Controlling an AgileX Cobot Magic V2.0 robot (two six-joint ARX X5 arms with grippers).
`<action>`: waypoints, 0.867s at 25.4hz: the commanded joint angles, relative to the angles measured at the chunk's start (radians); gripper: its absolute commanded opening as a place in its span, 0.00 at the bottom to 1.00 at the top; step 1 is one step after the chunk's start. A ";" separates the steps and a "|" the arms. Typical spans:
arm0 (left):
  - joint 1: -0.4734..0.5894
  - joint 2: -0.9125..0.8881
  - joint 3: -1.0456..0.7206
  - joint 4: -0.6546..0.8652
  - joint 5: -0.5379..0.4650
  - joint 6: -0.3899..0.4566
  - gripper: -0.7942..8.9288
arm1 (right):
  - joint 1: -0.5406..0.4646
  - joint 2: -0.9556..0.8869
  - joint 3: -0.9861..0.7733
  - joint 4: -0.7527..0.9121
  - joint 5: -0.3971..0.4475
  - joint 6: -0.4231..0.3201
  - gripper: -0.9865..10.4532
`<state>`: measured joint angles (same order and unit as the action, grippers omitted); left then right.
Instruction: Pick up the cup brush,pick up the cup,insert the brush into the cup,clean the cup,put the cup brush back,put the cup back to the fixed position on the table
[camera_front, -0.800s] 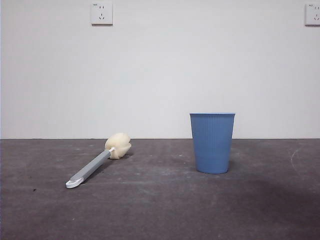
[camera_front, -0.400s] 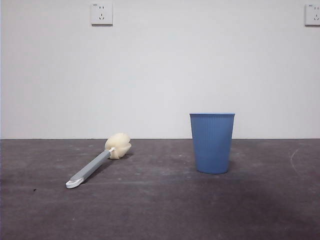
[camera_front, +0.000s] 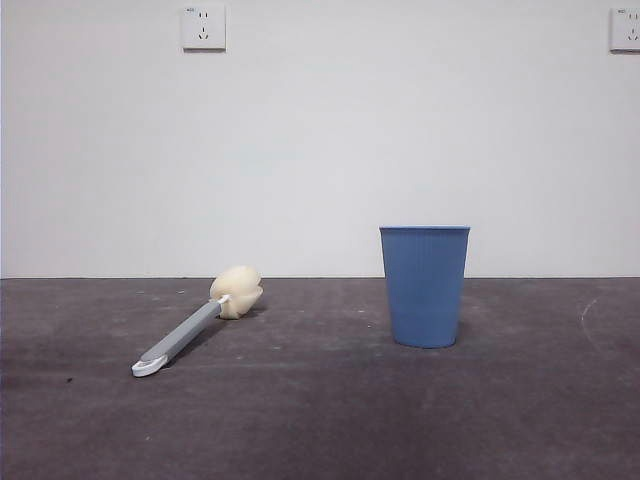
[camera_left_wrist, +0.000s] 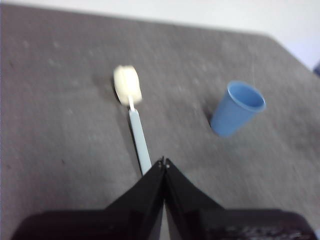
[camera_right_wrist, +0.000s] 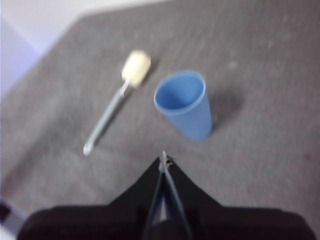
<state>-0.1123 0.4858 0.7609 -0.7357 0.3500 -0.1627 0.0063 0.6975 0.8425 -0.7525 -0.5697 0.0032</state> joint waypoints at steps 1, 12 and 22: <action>0.001 0.045 0.062 -0.085 0.025 0.073 0.08 | 0.003 0.050 0.081 -0.129 -0.005 -0.124 0.08; 0.001 0.121 0.162 -0.277 0.025 0.171 0.08 | 0.028 0.094 0.156 -0.279 -0.008 -0.155 0.10; 0.000 0.126 0.162 -0.182 0.103 0.163 0.67 | 0.029 0.094 0.156 -0.278 -0.010 -0.105 0.63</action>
<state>-0.1123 0.6117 0.9218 -0.9245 0.4480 -0.0078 0.0330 0.7925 0.9951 -1.0325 -0.5762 -0.1127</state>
